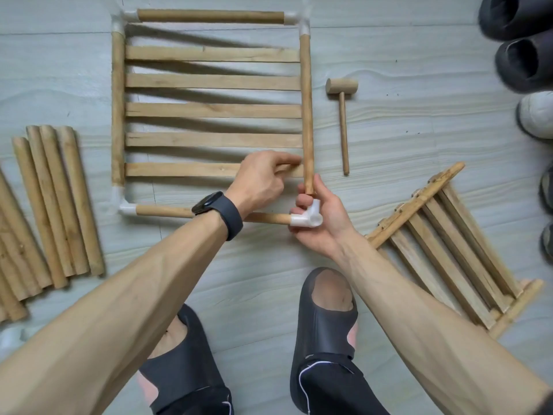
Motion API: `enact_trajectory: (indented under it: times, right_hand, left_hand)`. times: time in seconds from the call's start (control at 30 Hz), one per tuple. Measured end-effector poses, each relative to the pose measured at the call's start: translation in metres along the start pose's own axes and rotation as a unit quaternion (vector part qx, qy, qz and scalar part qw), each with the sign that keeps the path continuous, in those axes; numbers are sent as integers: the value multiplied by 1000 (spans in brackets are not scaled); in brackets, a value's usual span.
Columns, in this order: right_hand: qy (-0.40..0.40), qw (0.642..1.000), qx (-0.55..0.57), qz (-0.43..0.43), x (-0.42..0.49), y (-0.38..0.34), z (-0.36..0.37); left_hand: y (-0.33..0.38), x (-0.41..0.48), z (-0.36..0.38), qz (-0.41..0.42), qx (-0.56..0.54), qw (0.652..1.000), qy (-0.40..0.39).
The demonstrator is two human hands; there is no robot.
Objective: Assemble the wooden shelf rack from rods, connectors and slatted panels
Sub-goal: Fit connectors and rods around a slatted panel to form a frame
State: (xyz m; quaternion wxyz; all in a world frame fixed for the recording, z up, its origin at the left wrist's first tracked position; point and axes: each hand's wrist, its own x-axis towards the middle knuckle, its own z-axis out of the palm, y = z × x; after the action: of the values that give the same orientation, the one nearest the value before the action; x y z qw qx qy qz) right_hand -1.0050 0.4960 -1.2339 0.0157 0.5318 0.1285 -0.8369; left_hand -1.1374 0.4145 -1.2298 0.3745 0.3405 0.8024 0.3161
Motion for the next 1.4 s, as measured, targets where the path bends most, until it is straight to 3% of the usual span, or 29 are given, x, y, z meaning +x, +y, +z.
enact_trajectory:
  times: [0.03,0.1,0.17,0.2,0.37,0.67,0.83,1.0,1.23,1.33,1.4]
  right_hand:
    - [18,1000,13,5,1,-4,4]
    - [38,999,18,9,2,-11,8]
    - [43,999,21,1,3,-15,11]
    - [45,999,21,-3,3,-16,13]
    - [32,999,30,5,1,-19,18]
    - [35,999,10,-14,-6,-16,21]
    - [68,993,-15,-93,-5,-13,21]
    - [105,979,-111,-133,-3,-27,2]
    - [118,987,-33,-102,7,-50,-20]
    - [110,984,-77,-113,2,-61,-24]
    - [149,957,-200,-148,-2,-65,-22]
  left_hand:
    - [-2,0,-2,14,5,1000,-11]
    - [-8,3,-9,41,131,991,-6]
    - [-19,6,-18,20,264,964,19]
    - [-23,6,-20,6,280,960,23]
    - [-28,11,-14,-26,201,979,16]
    - [-20,15,-20,-43,150,987,-26]
    - [-14,16,-29,-32,164,984,-56]
    - [-6,13,-20,-42,127,988,-81]
    - [-15,-8,-5,69,273,955,-93]
    - [-46,-31,-20,70,378,922,-45]
    - [-66,-45,-34,26,410,911,-26]
